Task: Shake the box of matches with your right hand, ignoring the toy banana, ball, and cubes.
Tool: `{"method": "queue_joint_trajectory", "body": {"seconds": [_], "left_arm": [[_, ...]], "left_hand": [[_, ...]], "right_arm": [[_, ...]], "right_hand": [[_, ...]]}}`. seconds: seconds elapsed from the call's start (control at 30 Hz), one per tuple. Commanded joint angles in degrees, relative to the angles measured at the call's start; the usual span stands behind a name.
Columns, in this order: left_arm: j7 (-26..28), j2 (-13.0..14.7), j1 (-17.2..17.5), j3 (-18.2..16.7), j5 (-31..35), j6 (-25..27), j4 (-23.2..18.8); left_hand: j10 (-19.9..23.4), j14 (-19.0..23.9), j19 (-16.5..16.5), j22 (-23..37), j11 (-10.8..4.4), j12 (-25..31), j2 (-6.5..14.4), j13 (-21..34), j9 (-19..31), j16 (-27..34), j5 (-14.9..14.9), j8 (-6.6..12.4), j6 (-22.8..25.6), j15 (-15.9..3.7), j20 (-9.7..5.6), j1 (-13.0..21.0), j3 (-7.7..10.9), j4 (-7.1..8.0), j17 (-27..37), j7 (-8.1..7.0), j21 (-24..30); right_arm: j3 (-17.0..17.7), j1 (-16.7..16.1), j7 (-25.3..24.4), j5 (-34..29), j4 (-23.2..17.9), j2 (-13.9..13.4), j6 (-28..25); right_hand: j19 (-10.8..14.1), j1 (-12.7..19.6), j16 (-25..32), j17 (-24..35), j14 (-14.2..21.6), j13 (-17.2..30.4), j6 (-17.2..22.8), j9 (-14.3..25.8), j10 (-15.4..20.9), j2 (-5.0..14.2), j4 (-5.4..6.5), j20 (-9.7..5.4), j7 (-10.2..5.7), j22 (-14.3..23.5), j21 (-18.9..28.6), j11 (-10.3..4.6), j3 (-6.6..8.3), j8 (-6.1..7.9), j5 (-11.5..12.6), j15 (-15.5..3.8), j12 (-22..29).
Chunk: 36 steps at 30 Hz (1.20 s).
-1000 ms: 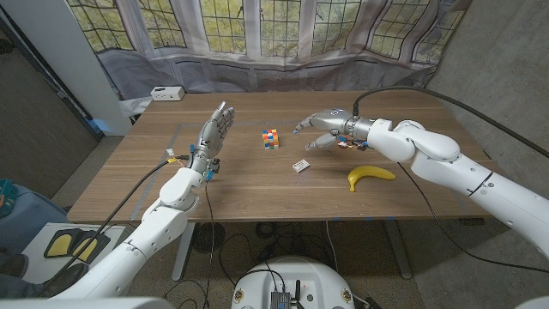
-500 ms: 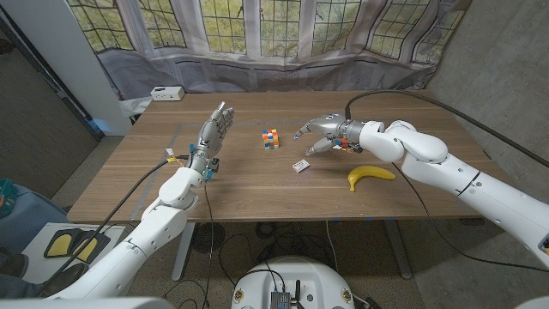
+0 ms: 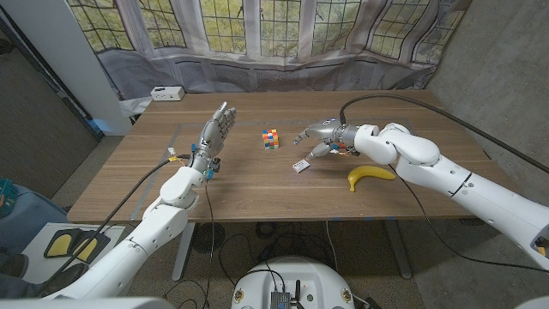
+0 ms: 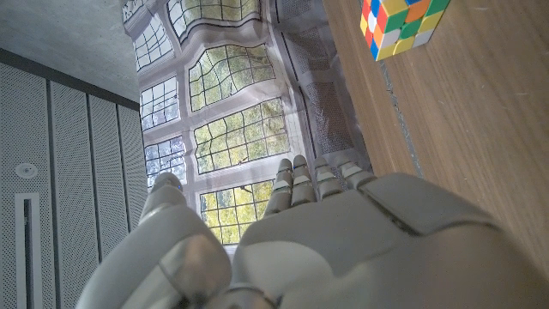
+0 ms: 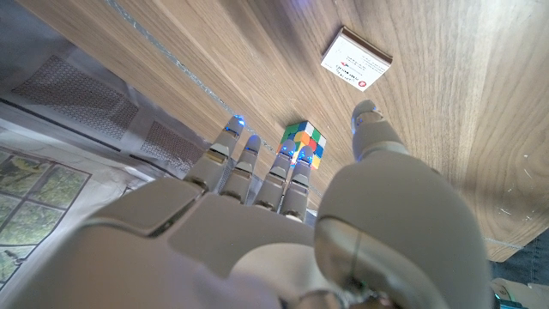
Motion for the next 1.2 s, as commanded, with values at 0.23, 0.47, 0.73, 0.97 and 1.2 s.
{"method": "queue_joint_trajectory", "body": {"seconds": [0.23,0.47,0.73,0.97,1.2], "left_arm": [[-0.49,-0.05,-0.16,0.26,-0.22,-0.08,0.23],[-0.82,0.07,-0.39,0.4,-0.27,0.11,0.18],[-0.77,0.25,-0.3,0.34,-0.33,0.29,-0.04],[-0.93,0.34,-0.26,0.28,-0.38,0.15,-0.15],[-1.25,0.29,-0.42,0.56,-0.38,0.29,0.18]], "left_hand": [[0.64,0.5,-0.33,0.33,0.05,0.21,-0.26,0.15,0.17,0.42,-0.08,0.33,0.51,0.21,0.12,0.44,0.24,0.14,0.23,-0.07,0.27],[0.7,0.51,-0.36,0.33,0.19,0.2,-0.25,0.15,0.17,0.41,-0.08,0.3,0.52,0.18,0.12,0.42,0.23,0.16,0.23,-0.09,0.28],[0.7,0.55,-0.46,0.33,0.14,0.18,-0.24,0.15,0.18,0.41,-0.08,0.32,0.64,0.2,0.18,0.41,0.21,0.18,0.23,-0.13,0.26],[0.71,0.56,-0.45,0.33,0.0,0.15,-0.23,0.15,0.18,0.41,-0.08,0.33,0.74,0.23,0.14,0.4,0.2,0.2,0.23,-0.22,0.28],[0.68,0.51,-0.6,0.33,0.31,0.11,-0.23,0.15,0.18,0.38,-0.09,0.27,0.7,0.48,0.11,0.37,0.18,0.21,0.23,-0.12,0.25]], "right_arm": [[-3.48,1.76,2.56,-3.61,2.19,2.16,-0.2],[-4.71,2.97,4.18,-3.9,3.7,2.73,0.96],[-5.73,3.61,4.11,-5.2,4.91,3.25,1.6],[-6.43,4.38,4.01,-5.82,6.25,3.75,2.37],[-7.24,5.02,3.34,-7.04,7.83,4.58,2.28]], "right_hand": [[0.27,0.03,-0.27,0.18,0.26,0.0,0.08,0.26,0.16,-0.58,0.1,0.56,-0.5,0.3,0.52,-0.76,-0.3,-0.06,0.06,0.46,-0.16],[0.53,0.16,-0.08,0.17,0.88,0.0,1.19,0.27,0.98,-0.42,0.09,0.73,-0.96,0.33,0.54,-0.98,-0.39,0.3,0.15,0.19,0.06],[1.43,0.58,0.09,0.16,1.46,0.01,2.29,0.28,1.72,-0.16,-0.02,0.74,-1.67,0.36,0.78,-1.66,-0.38,0.59,0.24,0.44,0.16],[1.46,0.73,0.09,0.17,1.52,0.02,2.34,0.28,1.79,-0.06,-0.06,0.77,-1.97,0.37,0.75,-1.84,-0.38,0.56,0.27,0.42,0.12],[1.59,0.89,0.19,0.18,1.82,0.03,2.44,0.28,1.87,-0.01,-0.1,0.93,-2.12,0.38,0.76,-2.0,-0.4,0.54,0.3,0.27,0.08]]}}
